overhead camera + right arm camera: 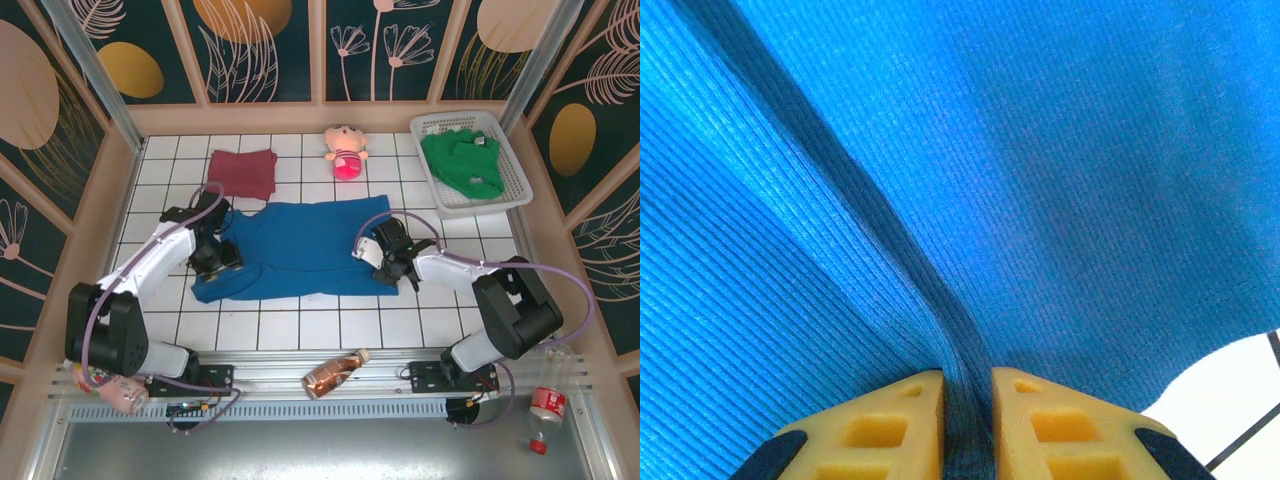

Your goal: Fold and stack the tank tops

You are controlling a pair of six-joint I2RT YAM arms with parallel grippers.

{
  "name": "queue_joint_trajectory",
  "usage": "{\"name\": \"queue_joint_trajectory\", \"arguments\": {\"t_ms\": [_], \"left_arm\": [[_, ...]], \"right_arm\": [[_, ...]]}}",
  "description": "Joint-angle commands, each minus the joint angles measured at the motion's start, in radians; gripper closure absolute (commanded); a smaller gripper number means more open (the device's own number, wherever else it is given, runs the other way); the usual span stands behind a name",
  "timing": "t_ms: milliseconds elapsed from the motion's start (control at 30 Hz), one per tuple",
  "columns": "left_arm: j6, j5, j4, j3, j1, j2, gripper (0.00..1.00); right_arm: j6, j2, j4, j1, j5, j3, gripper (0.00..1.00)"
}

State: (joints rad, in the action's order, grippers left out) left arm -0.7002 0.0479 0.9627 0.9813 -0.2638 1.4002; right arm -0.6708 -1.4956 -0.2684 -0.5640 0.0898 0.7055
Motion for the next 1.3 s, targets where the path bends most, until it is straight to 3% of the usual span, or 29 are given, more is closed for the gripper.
{"name": "queue_joint_trajectory", "arguments": {"t_ms": [0, 100, 300, 600, 833, 1167, 1267], "left_arm": [[-0.079, -0.091, 0.091, -0.084, 0.016, -0.04, 0.43], [-0.14, -0.135, 0.047, -0.16, 0.02, -0.096, 0.44], [-0.138, -0.174, 0.003, -0.237, 0.034, -0.108, 0.46], [-0.007, -0.324, -0.025, -0.182, 0.111, -0.034, 0.47], [0.096, -0.284, -0.119, -0.132, 0.196, 0.083, 0.47], [0.197, -0.214, -0.162, -0.039, 0.249, 0.259, 0.47], [0.22, -0.207, -0.169, -0.028, 0.289, 0.287, 0.47]], "right_arm": [[0.016, -0.003, 0.015, 0.007, 0.024, -0.01, 0.8], [0.02, 0.0, 0.011, 0.007, 0.021, -0.001, 0.8], [0.02, 0.013, 0.014, 0.009, 0.019, -0.003, 0.79], [0.032, 0.025, 0.006, 0.012, 0.021, -0.006, 0.79], [0.039, 0.02, 0.003, 0.011, 0.022, -0.001, 0.79], [0.039, 0.037, 0.003, 0.012, 0.035, -0.011, 0.78], [0.048, 0.055, -0.003, 0.032, 0.046, -0.013, 0.71]]}}
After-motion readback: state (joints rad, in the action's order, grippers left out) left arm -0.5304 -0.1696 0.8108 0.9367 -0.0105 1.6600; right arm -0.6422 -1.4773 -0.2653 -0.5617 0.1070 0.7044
